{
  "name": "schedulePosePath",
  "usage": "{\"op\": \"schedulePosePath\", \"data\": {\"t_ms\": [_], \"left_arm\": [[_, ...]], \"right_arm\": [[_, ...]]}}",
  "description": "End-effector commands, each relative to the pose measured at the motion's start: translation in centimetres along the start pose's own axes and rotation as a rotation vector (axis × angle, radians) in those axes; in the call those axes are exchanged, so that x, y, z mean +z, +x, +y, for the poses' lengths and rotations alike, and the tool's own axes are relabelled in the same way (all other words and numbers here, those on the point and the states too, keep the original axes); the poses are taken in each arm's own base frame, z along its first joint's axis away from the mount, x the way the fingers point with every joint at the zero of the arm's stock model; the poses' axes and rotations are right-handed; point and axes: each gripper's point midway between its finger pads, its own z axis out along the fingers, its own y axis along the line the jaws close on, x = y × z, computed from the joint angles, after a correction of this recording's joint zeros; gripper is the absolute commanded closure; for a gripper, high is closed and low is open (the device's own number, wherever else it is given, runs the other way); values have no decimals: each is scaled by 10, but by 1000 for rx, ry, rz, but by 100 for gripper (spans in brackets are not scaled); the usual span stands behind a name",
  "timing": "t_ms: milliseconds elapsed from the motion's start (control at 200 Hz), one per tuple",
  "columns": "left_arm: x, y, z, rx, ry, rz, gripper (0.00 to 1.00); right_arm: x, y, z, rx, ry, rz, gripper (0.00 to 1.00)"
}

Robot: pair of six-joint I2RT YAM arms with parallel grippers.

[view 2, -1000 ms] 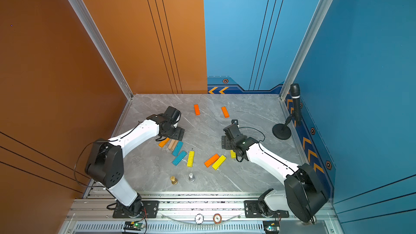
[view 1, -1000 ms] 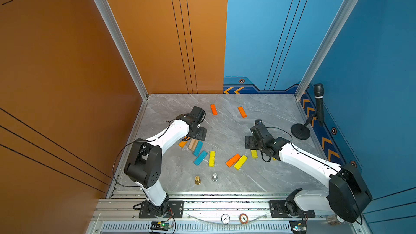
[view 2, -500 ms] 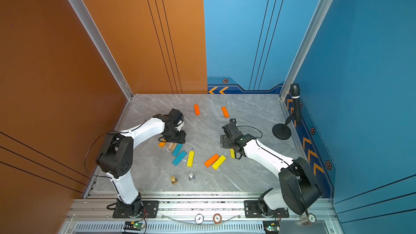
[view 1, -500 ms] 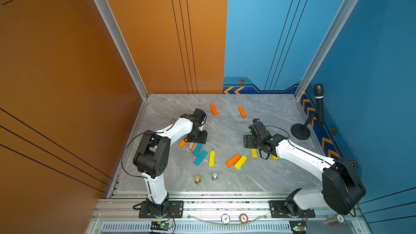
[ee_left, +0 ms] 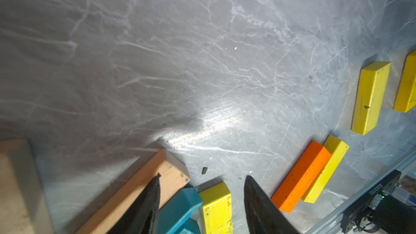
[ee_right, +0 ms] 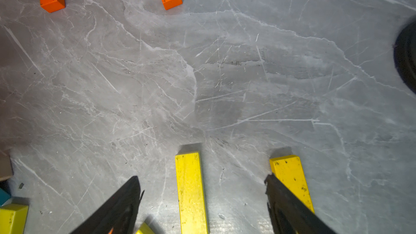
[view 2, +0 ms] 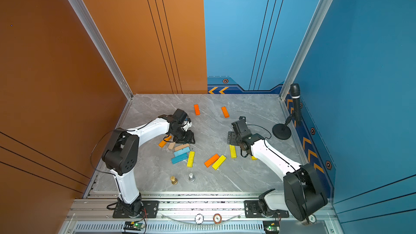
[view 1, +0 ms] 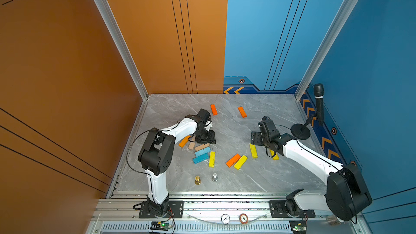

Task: Assemble the number 6 with building blocks
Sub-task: Move the building block to the center of the board.

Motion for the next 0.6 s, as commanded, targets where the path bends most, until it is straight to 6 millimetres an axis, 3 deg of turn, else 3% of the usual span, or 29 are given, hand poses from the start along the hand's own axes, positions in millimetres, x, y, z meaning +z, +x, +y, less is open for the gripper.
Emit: {"op": "schedulePosePath", "data": {"t_ms": [0,160,355,591], "left_arm": [[-14,-9,6,2,-59,-60,39],[-22,-14,32,-38,-156,-84,36],[-25,-15,52,-87,-188,-85,33],[-13,-8,50,-79,-199,-48,33]], "right_arm": [[8,-11,4,-24,4,10,12],[29,-36,19,-77,5,36,12],[73,-71,46,-130,-22,88,15],[126,-98,61,-184,-34,137,18]]}}
